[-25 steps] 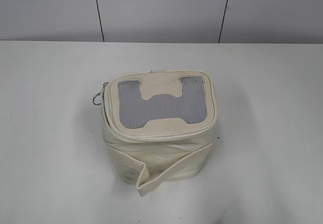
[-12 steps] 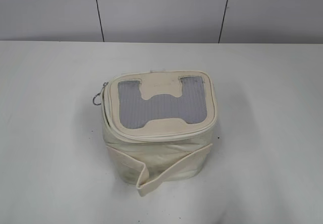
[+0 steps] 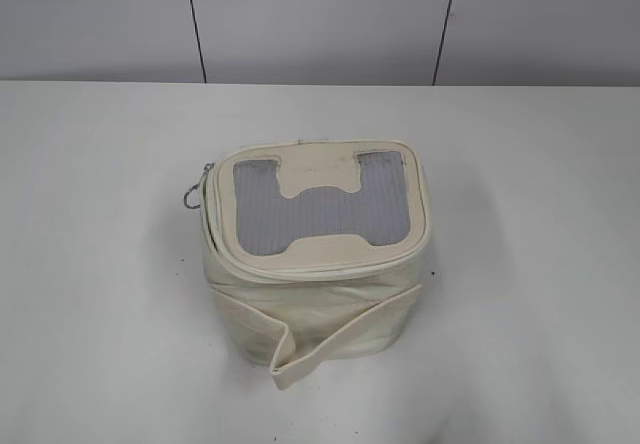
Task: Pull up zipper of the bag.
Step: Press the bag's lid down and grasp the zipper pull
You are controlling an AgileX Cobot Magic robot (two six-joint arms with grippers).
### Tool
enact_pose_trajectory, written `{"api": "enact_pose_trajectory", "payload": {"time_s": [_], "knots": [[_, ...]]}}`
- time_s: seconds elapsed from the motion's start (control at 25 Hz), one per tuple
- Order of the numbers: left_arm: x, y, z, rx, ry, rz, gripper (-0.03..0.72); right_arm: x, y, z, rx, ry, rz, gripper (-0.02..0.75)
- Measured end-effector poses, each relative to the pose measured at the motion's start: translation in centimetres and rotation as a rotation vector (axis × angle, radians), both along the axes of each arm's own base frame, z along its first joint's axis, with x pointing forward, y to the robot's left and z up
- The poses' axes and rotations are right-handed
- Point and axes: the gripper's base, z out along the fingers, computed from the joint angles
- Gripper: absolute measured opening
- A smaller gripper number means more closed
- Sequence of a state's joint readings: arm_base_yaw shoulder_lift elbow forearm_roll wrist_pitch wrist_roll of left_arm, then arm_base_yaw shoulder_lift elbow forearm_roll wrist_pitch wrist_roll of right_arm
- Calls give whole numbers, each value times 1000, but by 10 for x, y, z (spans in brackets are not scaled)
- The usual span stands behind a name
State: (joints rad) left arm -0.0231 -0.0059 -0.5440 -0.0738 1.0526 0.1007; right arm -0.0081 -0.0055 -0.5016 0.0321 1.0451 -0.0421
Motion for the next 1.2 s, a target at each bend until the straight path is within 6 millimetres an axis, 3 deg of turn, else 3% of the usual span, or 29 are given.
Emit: {"api": "enact_pose_trajectory", "payload": {"time_s": [0.92, 1.2], "knots": [[1, 0, 0, 0, 4, -14, 239, 0, 0, 0, 0, 1, 0, 586], [18, -1, 8, -3, 60, -56, 239, 6, 0, 0, 0, 38, 0, 586]]}}
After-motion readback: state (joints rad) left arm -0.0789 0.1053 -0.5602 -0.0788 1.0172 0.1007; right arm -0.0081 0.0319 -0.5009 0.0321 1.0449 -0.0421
